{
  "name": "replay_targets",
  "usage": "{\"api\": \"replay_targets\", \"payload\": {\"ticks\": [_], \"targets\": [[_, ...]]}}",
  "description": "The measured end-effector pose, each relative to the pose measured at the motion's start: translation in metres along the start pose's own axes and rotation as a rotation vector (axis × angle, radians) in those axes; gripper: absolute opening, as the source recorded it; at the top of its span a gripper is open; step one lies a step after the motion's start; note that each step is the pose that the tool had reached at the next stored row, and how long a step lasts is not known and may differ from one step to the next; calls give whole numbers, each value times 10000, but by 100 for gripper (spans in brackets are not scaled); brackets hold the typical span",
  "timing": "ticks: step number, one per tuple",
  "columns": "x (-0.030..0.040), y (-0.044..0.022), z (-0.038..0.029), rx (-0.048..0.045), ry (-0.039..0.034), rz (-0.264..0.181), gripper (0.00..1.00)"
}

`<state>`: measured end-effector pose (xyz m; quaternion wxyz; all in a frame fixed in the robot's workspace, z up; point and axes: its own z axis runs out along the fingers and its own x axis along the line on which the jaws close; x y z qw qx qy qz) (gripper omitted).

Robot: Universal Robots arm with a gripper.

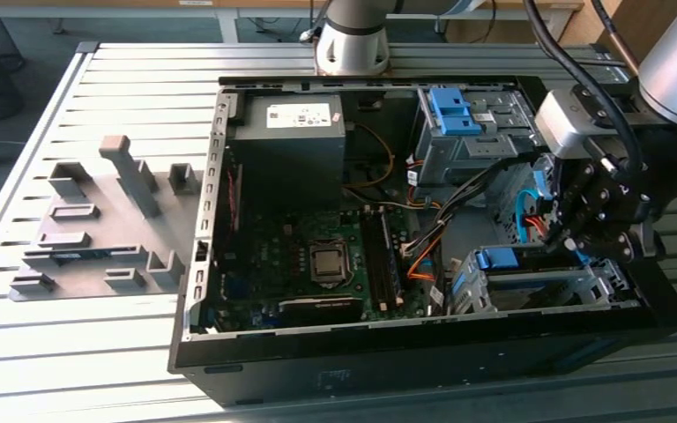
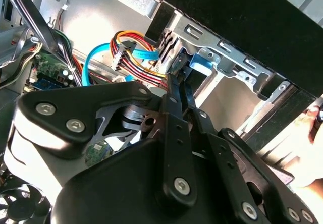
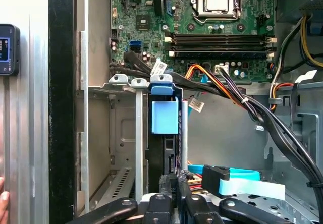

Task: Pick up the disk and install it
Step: 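Insert the first disk wire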

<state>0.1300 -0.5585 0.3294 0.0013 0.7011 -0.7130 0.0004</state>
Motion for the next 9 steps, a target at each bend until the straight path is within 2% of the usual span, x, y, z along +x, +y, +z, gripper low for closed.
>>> {"api": "replay_targets", "payload": {"ticks": [2, 3, 9], "targets": [[0, 0, -11, 0, -6, 0, 17], [0, 0, -23, 1, -6, 0, 24], [0, 0, -122, 0, -22, 0, 24]]}}
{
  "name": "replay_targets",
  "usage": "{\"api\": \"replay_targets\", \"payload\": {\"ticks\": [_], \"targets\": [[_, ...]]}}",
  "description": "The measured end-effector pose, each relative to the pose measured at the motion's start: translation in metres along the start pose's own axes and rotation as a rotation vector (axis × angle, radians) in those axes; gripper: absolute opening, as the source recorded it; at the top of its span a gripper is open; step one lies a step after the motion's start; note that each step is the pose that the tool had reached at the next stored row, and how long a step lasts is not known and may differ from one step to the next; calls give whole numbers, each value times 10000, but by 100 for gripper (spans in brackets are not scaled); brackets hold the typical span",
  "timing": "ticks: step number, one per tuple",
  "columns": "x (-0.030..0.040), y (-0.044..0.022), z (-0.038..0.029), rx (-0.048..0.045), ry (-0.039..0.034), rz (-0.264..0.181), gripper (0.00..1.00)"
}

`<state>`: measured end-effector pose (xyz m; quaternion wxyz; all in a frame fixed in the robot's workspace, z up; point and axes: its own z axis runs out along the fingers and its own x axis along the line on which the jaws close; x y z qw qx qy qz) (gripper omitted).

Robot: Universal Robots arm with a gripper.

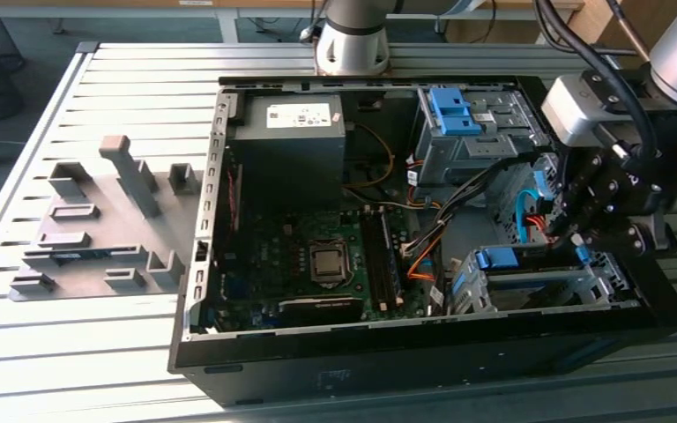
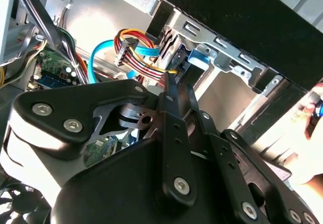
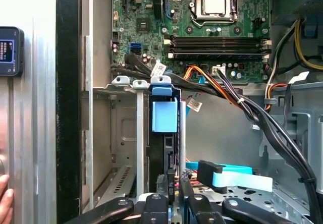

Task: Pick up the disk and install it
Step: 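Insert the first disk wire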

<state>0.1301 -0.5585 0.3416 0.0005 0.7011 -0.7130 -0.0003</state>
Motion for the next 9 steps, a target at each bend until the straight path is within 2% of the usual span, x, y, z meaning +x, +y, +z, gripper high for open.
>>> {"api": "replay_targets", "payload": {"ticks": [3, 4, 5, 6, 9], "targets": [[0, 0, -13, 0, -2, 0, 22], [0, 0, -13, 0, -3, 0, 16], [0, 0, -13, 0, -3, 0, 16], [0, 0, -13, 0, -2, -1, 11], [0, 0, -14, 0, -1, 0, 11]]}}
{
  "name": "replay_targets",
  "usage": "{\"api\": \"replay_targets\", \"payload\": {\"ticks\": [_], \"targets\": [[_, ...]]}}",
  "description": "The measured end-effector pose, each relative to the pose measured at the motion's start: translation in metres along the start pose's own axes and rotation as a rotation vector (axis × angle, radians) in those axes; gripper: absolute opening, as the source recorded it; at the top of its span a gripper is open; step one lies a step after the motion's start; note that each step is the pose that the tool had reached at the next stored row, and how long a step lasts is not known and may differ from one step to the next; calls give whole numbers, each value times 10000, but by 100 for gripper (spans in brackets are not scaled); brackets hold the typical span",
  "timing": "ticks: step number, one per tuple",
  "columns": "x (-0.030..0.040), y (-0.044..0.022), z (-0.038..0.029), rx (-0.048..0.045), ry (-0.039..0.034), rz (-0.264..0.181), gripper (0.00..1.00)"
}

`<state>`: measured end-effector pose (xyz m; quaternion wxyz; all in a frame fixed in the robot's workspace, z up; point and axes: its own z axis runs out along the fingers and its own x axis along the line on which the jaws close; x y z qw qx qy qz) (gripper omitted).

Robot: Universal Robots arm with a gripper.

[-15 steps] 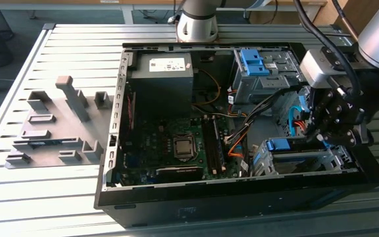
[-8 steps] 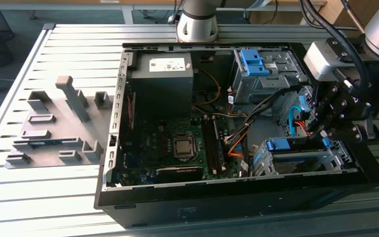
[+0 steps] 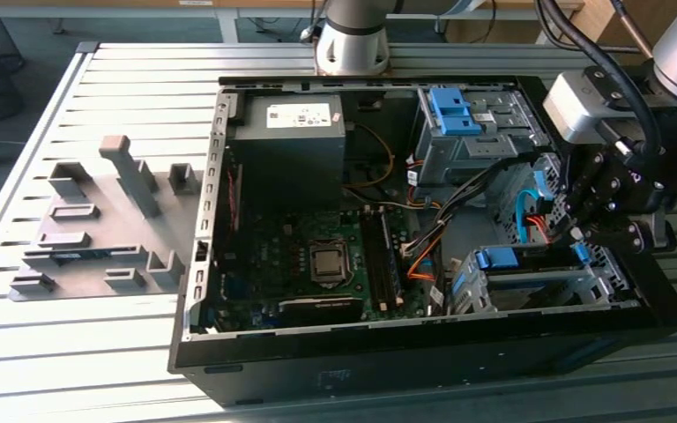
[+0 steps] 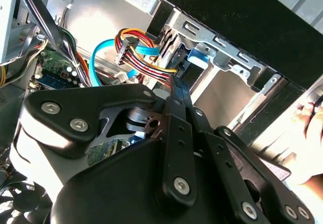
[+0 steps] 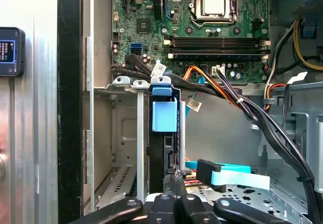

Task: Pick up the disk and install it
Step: 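Insert the first disk wire, then insert the second disk wire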

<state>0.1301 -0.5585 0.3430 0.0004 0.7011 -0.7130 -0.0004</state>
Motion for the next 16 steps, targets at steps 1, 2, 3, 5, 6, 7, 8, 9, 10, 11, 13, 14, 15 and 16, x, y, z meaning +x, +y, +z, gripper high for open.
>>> {"api": "replay_targets", "payload": {"ticks": [1, 2, 3, 5, 6, 7, 8, 9, 10, 11, 13, 14, 15, 16], "targets": [[0, 0, 0, 0, -1, 0, 11], [0, 0, 0, 0, -1, 0, 11], [0, 0, 0, 0, -1, 0, 11], [0, 0, 0, 0, -2, 0, 11], [0, 0, 0, 0, -2, 0, 11], [0, 0, 0, 0, -2, 0, 11], [0, 0, 0, 0, -2, 0, 11], [0, 0, 0, 0, -2, 0, 11], [0, 0, 0, 0, -2, 0, 11], [0, 0, 0, 0, -2, 0, 11], [1, 4, 0, 0, -3, -1, 11], [1, 11, 0, 0, -3, 0, 11], [2, 19, 0, 0, -2, 0, 11], [2, 31, 0, 0, -2, 0, 11]]}}
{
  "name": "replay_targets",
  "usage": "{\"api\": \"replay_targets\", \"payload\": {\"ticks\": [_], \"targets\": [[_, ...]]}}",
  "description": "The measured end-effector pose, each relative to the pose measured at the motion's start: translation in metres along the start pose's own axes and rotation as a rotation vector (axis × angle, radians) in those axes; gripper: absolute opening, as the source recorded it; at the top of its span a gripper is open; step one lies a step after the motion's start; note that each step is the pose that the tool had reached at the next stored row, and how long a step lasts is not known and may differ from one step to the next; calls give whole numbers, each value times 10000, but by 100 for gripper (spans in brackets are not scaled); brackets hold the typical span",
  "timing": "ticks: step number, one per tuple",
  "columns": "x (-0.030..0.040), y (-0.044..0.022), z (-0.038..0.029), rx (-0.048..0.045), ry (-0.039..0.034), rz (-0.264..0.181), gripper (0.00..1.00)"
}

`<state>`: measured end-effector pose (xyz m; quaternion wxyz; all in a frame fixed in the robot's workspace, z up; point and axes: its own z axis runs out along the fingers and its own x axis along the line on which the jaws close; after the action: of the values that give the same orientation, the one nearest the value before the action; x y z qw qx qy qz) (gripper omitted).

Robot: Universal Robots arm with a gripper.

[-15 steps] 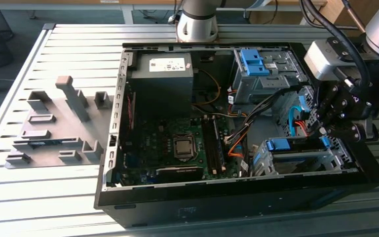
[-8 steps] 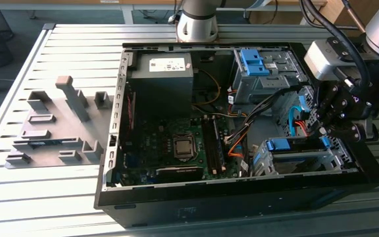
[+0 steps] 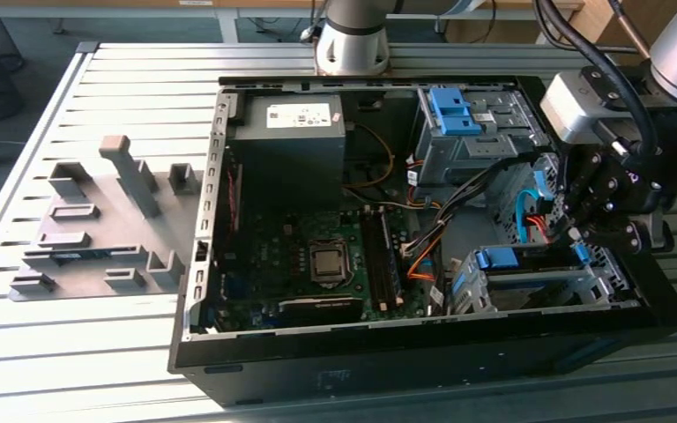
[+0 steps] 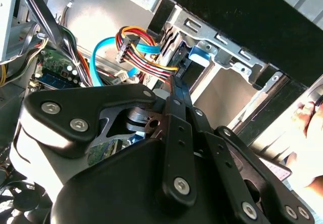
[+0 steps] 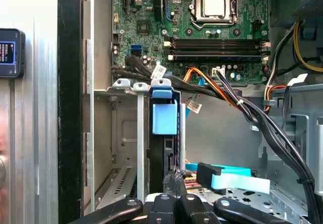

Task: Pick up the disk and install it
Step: 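Insert the second disk wire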

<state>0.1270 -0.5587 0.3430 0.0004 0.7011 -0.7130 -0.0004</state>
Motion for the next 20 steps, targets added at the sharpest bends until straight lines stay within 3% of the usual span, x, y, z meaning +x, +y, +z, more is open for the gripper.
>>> {"api": "replay_targets", "payload": {"ticks": [6, 13, 17, 20], "targets": [[1, 42, -16, 1, 5, 0, 11], [2, 63, -235, 2, -1, 1, 11], [4, 184, -247, 57, -2, -1, 11], [3, 237, -309, 63, -1, 0, 11]]}}
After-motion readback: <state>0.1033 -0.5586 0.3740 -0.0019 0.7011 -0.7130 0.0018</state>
